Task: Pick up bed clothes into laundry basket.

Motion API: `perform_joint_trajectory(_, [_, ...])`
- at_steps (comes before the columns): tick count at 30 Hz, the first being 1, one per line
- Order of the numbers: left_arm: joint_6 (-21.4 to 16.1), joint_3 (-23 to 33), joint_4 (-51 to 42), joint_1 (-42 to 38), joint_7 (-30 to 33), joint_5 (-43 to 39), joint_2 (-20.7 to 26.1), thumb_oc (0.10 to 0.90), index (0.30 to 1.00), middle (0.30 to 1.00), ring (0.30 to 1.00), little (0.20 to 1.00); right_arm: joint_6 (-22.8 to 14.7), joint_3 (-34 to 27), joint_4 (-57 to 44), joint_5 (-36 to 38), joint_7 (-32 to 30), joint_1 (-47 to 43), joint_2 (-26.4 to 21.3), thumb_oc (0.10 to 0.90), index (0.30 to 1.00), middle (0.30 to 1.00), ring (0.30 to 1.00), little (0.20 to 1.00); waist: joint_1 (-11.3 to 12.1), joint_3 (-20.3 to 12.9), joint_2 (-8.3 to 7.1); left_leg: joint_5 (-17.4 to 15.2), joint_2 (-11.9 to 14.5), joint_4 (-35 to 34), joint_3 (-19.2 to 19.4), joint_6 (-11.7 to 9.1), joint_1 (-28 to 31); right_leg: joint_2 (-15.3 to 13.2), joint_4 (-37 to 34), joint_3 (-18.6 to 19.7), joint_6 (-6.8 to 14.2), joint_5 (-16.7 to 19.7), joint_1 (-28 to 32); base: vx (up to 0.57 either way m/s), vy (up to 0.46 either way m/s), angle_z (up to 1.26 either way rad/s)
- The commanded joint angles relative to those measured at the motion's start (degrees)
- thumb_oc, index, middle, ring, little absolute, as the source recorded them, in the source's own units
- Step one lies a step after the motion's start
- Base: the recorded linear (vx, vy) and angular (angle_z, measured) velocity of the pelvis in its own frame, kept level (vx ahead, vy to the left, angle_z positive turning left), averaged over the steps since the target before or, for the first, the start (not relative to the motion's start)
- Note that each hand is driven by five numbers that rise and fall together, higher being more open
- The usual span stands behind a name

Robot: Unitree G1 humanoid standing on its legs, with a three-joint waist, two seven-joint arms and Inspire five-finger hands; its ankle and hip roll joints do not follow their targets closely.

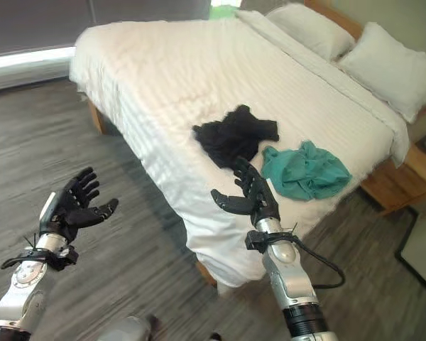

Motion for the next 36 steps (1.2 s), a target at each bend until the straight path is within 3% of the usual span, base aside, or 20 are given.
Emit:
perform_joint_trajectory(1, [-5.8,-0.2,-8.8,-2.9,-1.0,-0.6,2.8,0.800,0.900,0.900,0.900,0.900,-4.8,-2.2,-6.0,2.8,-0.5,-3.6,-4.4,0.800,0.900,0.900,0.900,0.900,0.2,-7.1,4.22,1.8,15.4,-13.4,-6.6,-7.8,4.5,0.1,3.1,4.1,2.3,7.9,-2.2,0.15,-0.311,0.88])
perform_joint_trajectory(2, [-5.9,-0.3,-8.8,-3.0,-0.9,-0.6,2.8,0.800,0.900,0.900,0.900,0.900,-4.8,-2.2,-6.0,2.8,-0.5,-3.7,-4.4,0.800,0.900,0.900,0.900,0.900,0.1,-7.1,4.37,1.9,15.6,-13.7,-6.9,-7.9,4.5,0.3,3.5,3.9,2.3,7.6,-2.3,0.14,-0.305,1.02])
perform_joint_trajectory(3, [-6.1,0.2,-8.9,-3.0,-0.9,-0.6,3.0,0.800,0.900,0.900,0.900,0.900,-4.8,-1.6,-5.7,2.9,-0.2,-4.7,-4.9,0.800,0.900,0.900,0.900,0.900,0.8,-7.1,4.59,3.2,16.9,-14.7,-7.7,-9.4,3.9,-0.1,3.9,0.9,2.3,2.5,-2.2,0.07,-0.149,0.83])
perform_joint_trajectory(7, [-6.1,0.3,-8.9,-3.0,-0.9,-0.6,3.0,0.800,0.900,0.900,0.900,0.900,-4.8,-1.6,-5.7,2.9,-0.2,-4.7,-4.9,0.800,0.900,0.900,0.900,0.900,0.5,-7.1,4.64,3.2,17.0,-14.9,-7.9,-9.4,3.9,-0.1,3.9,0.6,2.3,2.4,-2.2,0.06,-0.140,0.44])
perform_joint_trajectory(8, [-6.4,0.2,-8.9,-2.4,-0.7,-2.5,1.6,0.800,0.900,0.900,0.900,0.900,-5.0,0.1,-4.3,3.8,-0.6,-8.0,-7.1,0.800,0.900,0.900,0.900,0.900,1.7,-6.8,5.45,9.9,21.4,-17.6,-6.2,-11.1,1.9,2.1,4.0,-6.1,1.3,-12.4,-1.4,0.14,-0.772,0.21])
perform_joint_trajectory(9, [-5.8,-0.9,-6.6,-2.9,-0.4,-4.2,-1.2,0.800,0.900,0.900,0.900,0.900,-5.5,-0.2,-4.8,4.6,-2.1,-8.6,-10.3,0.800,0.900,0.900,0.900,0.900,-1.9,-5.6,5.58,14.2,21.8,-16.1,4.1,-7.5,-3.0,4.4,1.9,-8.0,-1.3,-14.0,0.0,0.02,-1.083,0.70])
perform_joint_trajectory(10, [-5.4,-1.4,-5.9,-2.4,-1.5,-4.5,-3.1,0.800,0.900,0.900,0.900,0.900,-5.4,-0.6,-5.8,3.5,-2.2,-8.1,-10.6,0.800,0.900,0.900,0.900,0.900,-2.5,-5.4,5.03,10.9,18.0,-9.0,8.1,-6.1,-2.3,6.0,-1.0,-9.0,-3.1,-12.5,-0.5,-0.16,-0.771,1.65])
perform_joint_trajectory(11, [-5.6,-1.7,-6.0,-2.4,-1.8,-4.1,-3.1,0.800,0.900,0.900,0.900,0.900,-5.3,-0.7,-5.9,3.2,-2.0,-7.9,-10.4,0.800,0.900,0.900,0.900,0.900,-2.4,-5.7,4.95,8.5,14.9,-7.7,6.7,-5.7,-1.6,6.4,-2.2,-8.9,-3.2,-11.9,-0.2,-0.12,-0.412,1.78])
perform_joint_trajectory(12, [-5.6,-1.7,-6.0,-2.4,-1.8,-4.1,-3.1,0.800,0.900,0.900,0.900,0.900,-5.3,-0.8,-5.9,3.2,-2.0,-7.9,-10.4,0.800,0.900,0.900,0.900,0.900,-2.5,-5.8,4.89,8.7,14.7,-7.7,6.6,-5.7,-1.8,6.3,-2.3,-9.0,-3.2,-11.7,-0.3,-0.01,-0.229,0.77])
perform_joint_trajectory(14, [-5.3,-2.1,-6.7,-2.4,-2.5,-3.5,-2.9,0.800,0.900,0.900,0.900,0.900,-4.9,-1.8,-5.7,3.0,-1.8,-6.3,-10.3,0.800,0.900,0.900,0.900,0.900,-3.0,-6.6,4.86,6.7,10.0,-6.4,8.9,-4.6,-0.1,7.1,-4.1,-9.4,-3.9,-10.5,0.0,-0.01,-0.249,-0.46])
perform_joint_trajectory(15, [-5.2,-2.3,-6.5,-2.7,-2.8,-3.4,-2.9,0.800,0.900,0.900,0.900,0.900,-4.7,-2.3,-5.5,3.0,-1.6,-5.5,-10.0,0.800,0.900,0.900,0.900,0.900,-3.4,-7.2,4.99,4.9,7.6,-7.0,11.2,-3.4,1.1,8.0,-5.4,-9.7,-4.3,-10.3,0.3,-0.01,-0.280,0.04])
perform_joint_trajectory(16, [-5.2,-2.0,-6.8,-2.6,-2.7,-2.1,-3.1,0.800,0.900,0.900,0.900,0.900,-4.7,-3.0,-5.3,2.8,-1.7,-4.5,-9.6,0.800,0.900,0.900,0.900,0.900,-3.7,-8.2,5.20,2.4,4.5,-8.7,11.1,-2.2,2.5,9.2,-6.9,-9.6,-4.7,-9.8,0.2,-0.01,-0.215,0.28])
perform_joint_trajectory(17, [-5.2,-2.0,-6.8,-2.6,-2.7,-2.1,-3.1,0.800,0.900,0.900,0.900,0.900,-4.7,-3.0,-5.3,2.7,-1.7,-4.5,-9.6,0.800,0.900,0.900,0.900,0.900,-3.6,-8.2,5.23,2.3,4.5,-8.7,11.1,-2.1,2.6,9.2,-7.0,-9.6,-4.7,-9.8,0.5,0.00,-0.170,0.17])
perform_joint_trajectory(18, [-4.9,-2.0,-6.9,-1.9,-2.4,-0.6,-3.0,0.800,0.900,0.900,0.900,0.900,-4.8,-3.9,-4.9,2.1,-2.3,-3.5,-9.5,0.800,0.900,0.900,0.900,0.900,-4.2,-8.9,6.17,1.3,2.7,-12.0,11.8,0.1,3.7,11.0,-8.3,-9.6,-4.7,-9.7,0.1,0.00,-0.069,0.01])
perform_joint_trajectory(20, [-5.1,-1.3,-6.8,-1.2,-2.0,-0.5,-3.3,0.800,0.900,0.900,0.900,0.900,-4.9,-4.5,-4.8,1.2,-2.9,-2.7,-7.8,0.800,0.900,0.900,0.900,0.900,-4.0,-9.0,6.79,2.6,1.5,-13.1,10.5,0.4,4.2,12.2,-9.8,-9.1,-4.9,-9.2,0.2,-0.04,-0.059,0.13])
perform_joint_trajectory(27, [-4.7,2.1,-6.3,1.5,-1.2,2.0,-3.7,0.800,0.900,0.900,0.900,0.900,-4.3,-7.6,-7.5,-2.5,-3.3,1.9,-5.4,0.800,0.900,0.900,0.900,0.900,-4.8,-9.4,7.53,4.2,2.2,-17.6,11.1,0.8,6.9,13.3,-10.2,-9.0,-5.3,-8.5,0.8,-0.02,-0.006,0.04])
perform_joint_trajectory(36, [-3.1,1.1,-6.6,0.1,-3.0,2.2,-3.4,0.800,0.900,0.900,0.900,0.900,-2.5,-15.7,-14.4,-11.0,-5.1,10.8,-4.0,0.800,0.900,0.900,0.900,0.900,-9.5,-10.4,9.15,3.3,3.6,-18.2,14.1,0.5,9.2,14.1,-10.2,-6.3,-5.3,-8.4,0.8,0.00,0.017,-0.14])
